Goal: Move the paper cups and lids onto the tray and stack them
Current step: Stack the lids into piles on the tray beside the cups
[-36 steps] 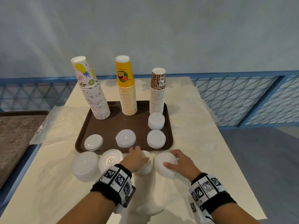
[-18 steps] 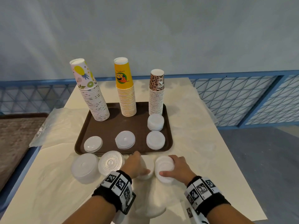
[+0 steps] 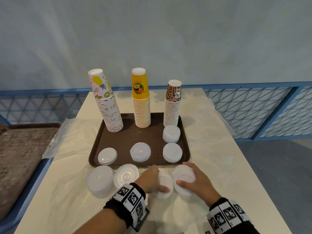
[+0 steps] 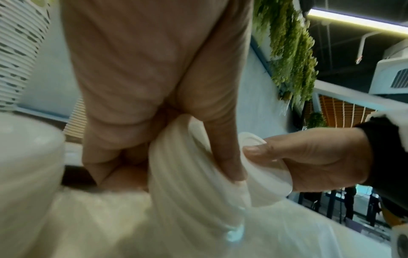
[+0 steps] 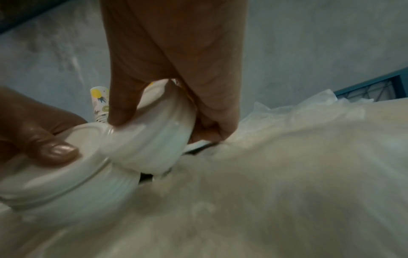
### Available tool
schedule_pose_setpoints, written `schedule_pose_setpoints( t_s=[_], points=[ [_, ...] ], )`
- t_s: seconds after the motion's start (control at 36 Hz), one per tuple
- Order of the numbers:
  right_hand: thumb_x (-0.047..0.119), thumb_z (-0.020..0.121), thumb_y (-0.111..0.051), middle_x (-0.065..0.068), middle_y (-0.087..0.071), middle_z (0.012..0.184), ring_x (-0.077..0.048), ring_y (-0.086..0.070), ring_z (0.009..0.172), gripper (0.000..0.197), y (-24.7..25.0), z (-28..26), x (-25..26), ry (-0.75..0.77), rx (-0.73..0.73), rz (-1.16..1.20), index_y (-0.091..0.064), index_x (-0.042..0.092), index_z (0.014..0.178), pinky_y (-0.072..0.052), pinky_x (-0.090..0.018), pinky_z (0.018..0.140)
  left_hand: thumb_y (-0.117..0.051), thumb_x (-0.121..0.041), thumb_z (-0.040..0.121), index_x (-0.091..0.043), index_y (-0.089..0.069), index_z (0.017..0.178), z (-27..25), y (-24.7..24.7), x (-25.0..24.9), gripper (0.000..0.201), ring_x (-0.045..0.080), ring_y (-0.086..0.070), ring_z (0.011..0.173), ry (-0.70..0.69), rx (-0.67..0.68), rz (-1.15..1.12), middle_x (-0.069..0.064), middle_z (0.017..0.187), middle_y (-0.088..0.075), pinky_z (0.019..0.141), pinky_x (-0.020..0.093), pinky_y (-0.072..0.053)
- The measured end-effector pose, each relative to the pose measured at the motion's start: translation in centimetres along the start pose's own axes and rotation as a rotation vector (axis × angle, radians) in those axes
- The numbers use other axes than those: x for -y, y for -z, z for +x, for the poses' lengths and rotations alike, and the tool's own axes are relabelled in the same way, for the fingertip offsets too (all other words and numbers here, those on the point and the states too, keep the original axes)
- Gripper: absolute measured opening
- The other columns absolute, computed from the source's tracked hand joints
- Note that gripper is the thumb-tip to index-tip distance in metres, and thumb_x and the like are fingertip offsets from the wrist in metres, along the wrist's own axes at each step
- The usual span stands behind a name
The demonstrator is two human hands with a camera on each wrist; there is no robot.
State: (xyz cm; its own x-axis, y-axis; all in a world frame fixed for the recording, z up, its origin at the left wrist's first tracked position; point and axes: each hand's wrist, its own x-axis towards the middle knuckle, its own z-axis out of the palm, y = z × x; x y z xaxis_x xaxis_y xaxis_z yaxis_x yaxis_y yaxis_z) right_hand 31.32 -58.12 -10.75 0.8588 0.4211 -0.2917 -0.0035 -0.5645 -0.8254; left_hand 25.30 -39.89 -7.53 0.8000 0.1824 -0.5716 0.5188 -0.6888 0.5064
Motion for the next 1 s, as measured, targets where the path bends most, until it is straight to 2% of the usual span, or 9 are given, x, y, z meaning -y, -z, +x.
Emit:
schedule_pose_setpoints(
  t_s=[0.14,0.28,0.44,0.53,0.67,0.78,0.89,0.94,1.0],
  points=[
    [0.028,0.071,-0.079,0.013,-0.06,0.113,-0.011,-0.058,0.106,0.058,0.8,-0.6,2.9,0.084,-0.121,0.201,-0.05,0.034,0.121,-0.047,-0.029,0.09,-0.079,-0.034,0.071,-0.012,-0.045,0.118,-0.2,3.8,0.1,0.062,0.016,-0.054,0.1,-0.153,-0.03,-0.144,-0.001,0.11,-0.056,0.088,0.03,-0.047],
    [0.051,0.063,-0.077,0.011,-0.062,0.116,-0.008,-0.059,0.107,0.067,0.4,-0.7,5.8,0.141,-0.172,0.395,-0.051,0.034,0.122,-0.048,-0.028,0.089,-0.077,-0.035,0.073,-0.015,-0.044,0.12,0.5,9.7,1.0,0.06,0.019,-0.057,0.105,-0.204,-0.154,-0.302,0.003,0.112,-0.059,0.084,0.031,-0.05],
    [0.049,0.065,-0.069,0.012,-0.064,0.115,-0.007,-0.06,0.107,0.055,-2.0,-0.8,8.1,0.138,-0.15,0.451,-0.054,0.041,0.117,-0.048,-0.026,0.089,-0.067,-0.034,0.084,-0.008,-0.042,0.13,3.4,16.4,7.3,0.058,0.026,-0.056,0.111,-0.088,-0.335,-0.452,0.01,0.123,-0.057,0.097,0.04,-0.047],
    [0.049,0.066,-0.068,0.014,-0.064,0.114,-0.007,-0.06,0.107,0.051,-3.2,-0.7,8.7,0.115,-0.153,0.454,-0.055,0.043,0.115,-0.048,-0.024,0.086,-0.062,-0.036,0.088,-0.001,-0.048,0.128,5.7,18.2,11.1,0.055,0.03,-0.058,0.103,0.015,-0.385,-0.361,0.015,0.117,-0.06,0.085,0.037,-0.048],
    [0.076,0.044,-0.072,0.012,-0.066,0.115,-0.01,-0.061,0.109,0.085,-5.1,-0.6,9.7,0.071,-0.156,0.476,-0.056,0.041,0.119,-0.048,-0.037,0.097,-0.054,-0.027,0.093,0.006,-0.041,0.132,8.5,19.0,14.1,0.052,0.038,-0.056,0.111,0.165,-0.339,-0.403,0.025,0.125,-0.055,0.091,0.044,-0.05],
    [0.05,0.072,-0.071,0.011,-0.066,0.11,-0.011,-0.061,0.104,0.044,-6.3,-0.7,10.7,-0.004,-0.188,0.471,-0.057,0.038,0.112,-0.047,-0.032,0.09,-0.052,-0.021,0.094,0.008,-0.04,0.132,10.4,18.9,15.4,0.049,0.032,-0.055,0.1,0.173,-0.293,-0.554,0.023,0.117,-0.054,0.079,0.038,-0.049],
    [0.024,0.083,-0.063,0.011,-0.061,0.103,-0.008,-0.057,0.092,0.024,-6.9,-0.7,11.1,-0.072,-0.229,0.42,-0.053,0.039,0.098,-0.044,-0.022,0.075,-0.058,-0.022,0.091,0.006,-0.042,0.133,11.8,19.0,16.4,0.053,0.037,-0.053,0.117,0.171,-0.262,-0.601,0.024,0.13,-0.052,0.098,0.048,-0.049],
    [0.028,0.084,-0.064,0.004,-0.059,0.11,-0.007,-0.056,0.093,0.025,-7.1,-1.2,11.4,-0.108,-0.234,0.414,-0.051,0.035,0.103,-0.044,-0.029,0.085,-0.059,-0.023,0.09,0.006,-0.042,0.133,12.6,19.2,16.8,0.054,0.038,-0.052,0.118,0.164,-0.253,-0.595,0.024,0.131,-0.052,0.1,0.052,-0.047],
    [0.056,0.073,-0.067,0.008,-0.053,0.129,-0.009,-0.054,0.114,0.052,-7.0,-1.7,11.1,-0.081,-0.177,0.369,-0.05,0.038,0.118,-0.041,-0.038,0.103,-0.059,-0.025,0.091,0.007,-0.043,0.132,12.9,19.3,16.7,0.055,0.038,-0.053,0.118,0.156,-0.244,-0.542,0.024,0.13,-0.052,0.099,0.051,-0.047]
  ],
)
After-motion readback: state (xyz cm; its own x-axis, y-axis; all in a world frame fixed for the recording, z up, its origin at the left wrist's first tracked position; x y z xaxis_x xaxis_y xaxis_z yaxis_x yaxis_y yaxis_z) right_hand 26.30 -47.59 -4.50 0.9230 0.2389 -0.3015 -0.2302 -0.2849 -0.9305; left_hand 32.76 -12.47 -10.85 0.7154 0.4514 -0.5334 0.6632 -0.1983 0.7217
